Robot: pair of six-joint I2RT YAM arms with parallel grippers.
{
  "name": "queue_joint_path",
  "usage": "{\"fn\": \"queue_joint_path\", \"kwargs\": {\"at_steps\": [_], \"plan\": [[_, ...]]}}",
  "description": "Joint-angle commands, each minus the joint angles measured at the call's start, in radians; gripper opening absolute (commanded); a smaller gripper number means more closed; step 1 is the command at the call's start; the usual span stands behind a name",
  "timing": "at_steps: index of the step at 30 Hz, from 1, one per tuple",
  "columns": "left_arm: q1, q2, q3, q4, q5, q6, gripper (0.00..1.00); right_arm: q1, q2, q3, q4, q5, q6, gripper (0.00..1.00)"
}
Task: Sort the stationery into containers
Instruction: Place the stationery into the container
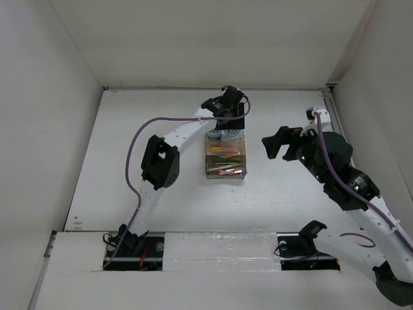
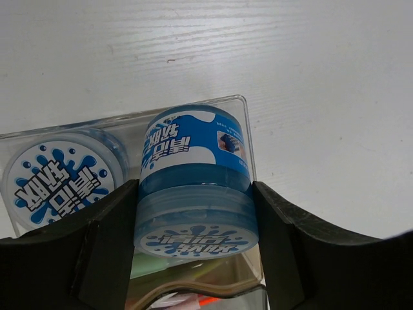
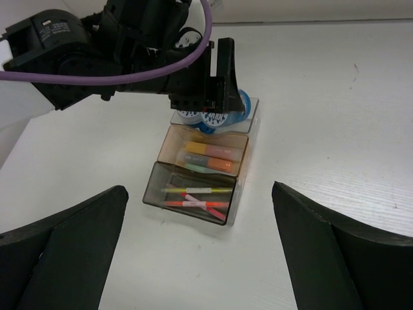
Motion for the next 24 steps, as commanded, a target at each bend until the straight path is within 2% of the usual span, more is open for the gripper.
{"fn": "queue_joint_path", "kwargs": {"at_steps": [1,8,24], "plan": [[-0.004,-0.059,0.095,-0.040,0.005,-0.010,0.06,-0.005,-0.009,-0.007,0.051,-0.010,-0.013,1.00],[0.033,-0.012,0.152,-0.102,0.089,-0.019,0.03,-0.005,-0.009,-0.007,0.051,-0.028,-0.013,1.00],[0.042,0.084,0.225,-0.186,0.072,0.009,0.03,-0.005,-0.009,-0.017,0.060,-0.037,-0.013,1.00]]}}
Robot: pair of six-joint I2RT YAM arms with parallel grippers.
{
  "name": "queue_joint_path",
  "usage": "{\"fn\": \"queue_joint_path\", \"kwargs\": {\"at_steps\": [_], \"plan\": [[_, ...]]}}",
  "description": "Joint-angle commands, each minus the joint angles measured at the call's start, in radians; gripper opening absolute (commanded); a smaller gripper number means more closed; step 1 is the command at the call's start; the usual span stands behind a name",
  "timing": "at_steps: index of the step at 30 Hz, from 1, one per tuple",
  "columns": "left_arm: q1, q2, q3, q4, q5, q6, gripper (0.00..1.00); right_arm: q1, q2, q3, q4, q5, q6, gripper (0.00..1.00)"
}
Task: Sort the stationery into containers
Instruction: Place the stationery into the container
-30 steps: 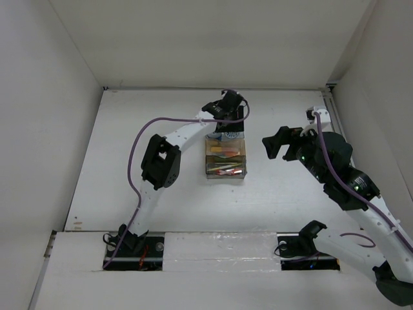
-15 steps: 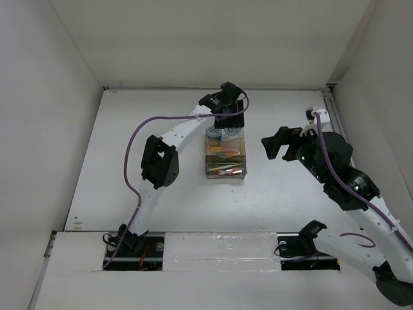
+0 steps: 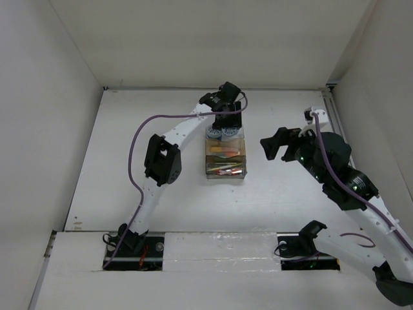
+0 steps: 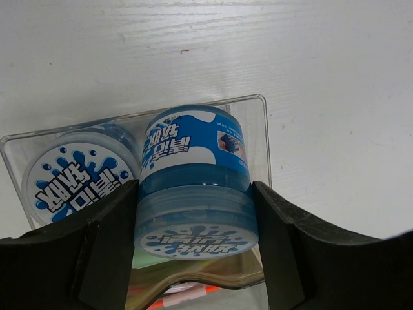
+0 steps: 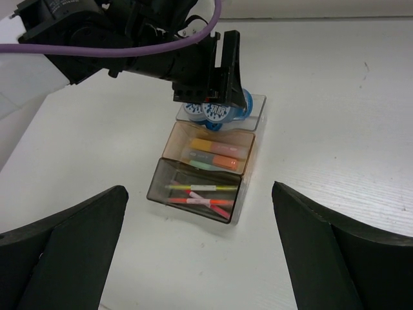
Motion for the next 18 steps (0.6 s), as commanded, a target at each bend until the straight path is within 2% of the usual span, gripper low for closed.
{"fn": "queue_joint_path", "kwargs": {"at_steps": [1,2,6,10,11,13,18], "plan": [[0.004,0.009,0.043,-0.014,0.015,0.012,0.05,-0.005,-0.009,-0.009,0.051,-0.009,-0.013,1.00],[0.004,0.009,0.043,-0.014,0.015,0.012,0.05,-0.005,-0.009,-0.009,0.051,-0.009,-0.013,1.00],[0.004,0.027,0.053,-0.024,0.034,0.021,0.15,-0.005,-0.009,-0.009,0.051,-0.018,-0.013,1.00],[0.004,0.027,0.062,-0.025,0.034,0.021,0.15,-0.005,-0.009,-0.009,0.051,-0.027,-0.013,1.00],[0.004,0.027,0.051,-0.025,0.034,0.021,0.13,-0.005,-0.009,-0.009,0.051,-0.027,-0.013,1.00],[0.004,0.017,0.051,-0.025,0.043,0.021,0.02,-0.005,-0.009,-0.009,0.051,-0.027,-0.013,1.00],[0.014,-0.003,0.033,-0.034,0.065,0.021,0.00,-0.005,-0.009,-0.009,0.051,-0.046,-0.022,1.00]]}}
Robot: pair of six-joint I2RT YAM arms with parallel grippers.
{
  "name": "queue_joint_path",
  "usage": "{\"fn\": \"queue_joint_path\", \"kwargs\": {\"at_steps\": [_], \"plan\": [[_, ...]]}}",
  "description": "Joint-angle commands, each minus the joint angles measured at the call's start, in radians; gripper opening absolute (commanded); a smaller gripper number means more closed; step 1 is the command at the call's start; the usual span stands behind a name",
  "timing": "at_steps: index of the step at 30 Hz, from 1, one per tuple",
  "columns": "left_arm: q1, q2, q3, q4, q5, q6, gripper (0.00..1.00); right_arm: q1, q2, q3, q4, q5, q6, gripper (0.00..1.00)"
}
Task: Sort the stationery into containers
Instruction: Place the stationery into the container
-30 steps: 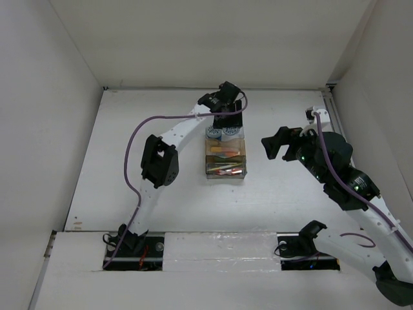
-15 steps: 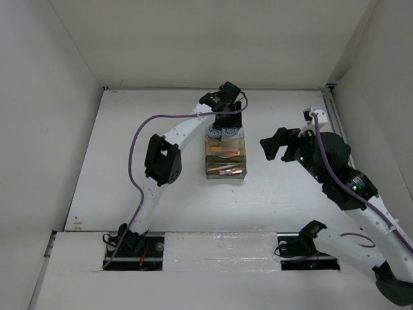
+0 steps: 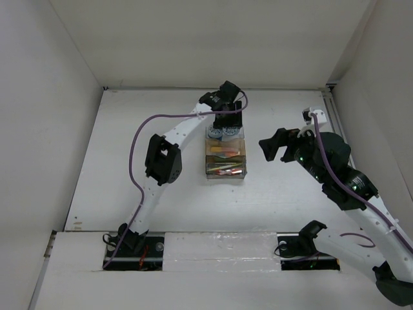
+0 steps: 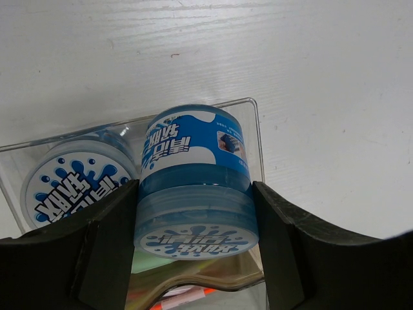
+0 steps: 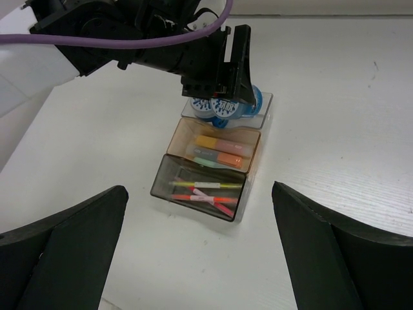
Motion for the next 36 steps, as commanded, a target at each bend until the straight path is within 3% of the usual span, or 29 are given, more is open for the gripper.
{"fn": "queue_joint_path", "kwargs": {"at_steps": [1,9,14,36], "plan": [[0.016,-0.026,0.000,-0.044,0.033,0.008,0.00,-0.005,-0.009,0.002,0.045,-0.019,-0.018,1.00],[0.025,-0.064,-0.027,-0.070,0.015,0.051,0.00,-0.005,-0.009,0.002,0.045,-0.060,-0.018,1.00],[0.036,-0.064,-0.043,-0.058,0.081,0.091,0.00,-0.005,-0.009,0.002,0.045,-0.061,-0.027,1.00],[0.047,-0.057,0.048,-0.113,0.049,0.154,0.00,-0.005,-0.009,0.002,0.045,-0.079,-0.027,1.00]]}}
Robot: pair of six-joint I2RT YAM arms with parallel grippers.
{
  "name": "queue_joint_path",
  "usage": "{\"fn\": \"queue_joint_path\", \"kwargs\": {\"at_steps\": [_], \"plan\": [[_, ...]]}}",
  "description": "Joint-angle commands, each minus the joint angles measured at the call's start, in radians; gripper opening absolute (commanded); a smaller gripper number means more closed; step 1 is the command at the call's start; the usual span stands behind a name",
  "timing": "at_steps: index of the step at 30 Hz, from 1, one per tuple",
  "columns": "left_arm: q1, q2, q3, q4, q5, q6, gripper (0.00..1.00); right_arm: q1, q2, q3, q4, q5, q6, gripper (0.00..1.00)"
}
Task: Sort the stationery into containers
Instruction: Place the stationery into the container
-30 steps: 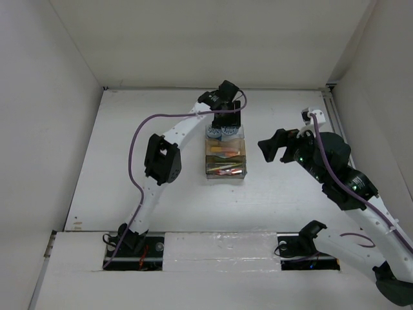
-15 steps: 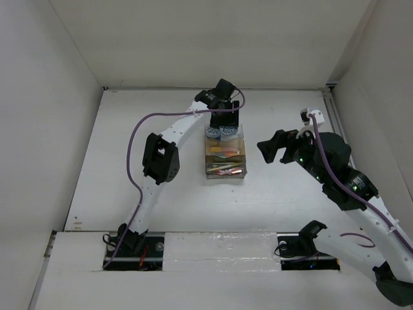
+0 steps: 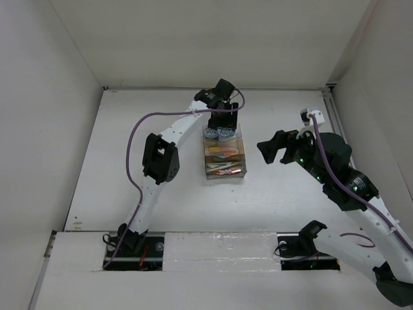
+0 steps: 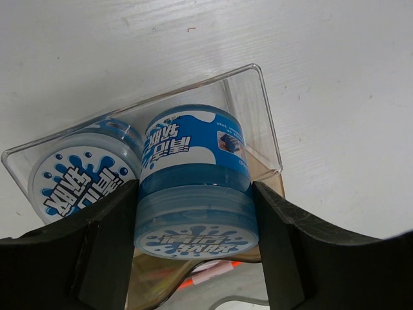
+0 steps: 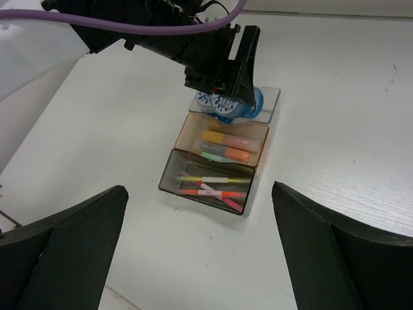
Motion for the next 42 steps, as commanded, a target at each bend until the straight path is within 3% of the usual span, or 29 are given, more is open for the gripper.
{"fn": "queue_joint_path", "kwargs": {"at_steps": [1,3,12,20,23,26,27,28,29,35,42], "plan": [[0.008,-0.044,0.053,-0.034,-0.012,0.038,0.00,-0.005,-0.003,0.002,0.045,-0.016,-0.009,1.00],[0.008,-0.031,0.063,-0.043,0.003,0.048,0.00,-0.005,-0.003,0.002,0.045,-0.016,-0.009,1.00],[0.008,-0.004,0.073,-0.013,0.078,0.057,0.30,-0.005,0.006,0.002,0.045,-0.016,-0.009,1.00],[0.008,0.005,0.082,0.027,0.087,0.057,0.41,-0.005,0.015,0.002,0.045,-0.016,-0.009,1.00],[0.008,0.005,0.082,0.036,0.087,0.048,0.59,-0.005,0.015,0.002,0.045,-0.016,-0.018,1.00],[0.008,0.005,0.082,0.045,0.084,0.048,0.61,-0.005,0.015,0.002,0.045,-0.016,-0.018,1.00],[0.008,0.005,0.082,0.046,0.084,0.048,0.75,-0.005,0.015,0.002,0.045,-0.016,-0.018,1.00],[0.008,0.005,0.082,0.046,0.084,0.048,0.95,-0.005,0.015,0.002,0.045,-0.016,-0.018,1.00],[0.008,0.005,0.082,0.046,0.084,0.048,1.00,-0.005,0.015,0.002,0.045,-0.016,-0.018,1.00],[0.008,0.005,0.082,0.036,0.057,0.038,1.00,-0.005,0.024,0.002,0.045,-0.016,-0.018,1.00],[0.008,-0.125,0.021,0.124,0.057,0.017,1.00,-0.005,0.024,0.002,0.045,-0.016,-0.018,1.00]]}}
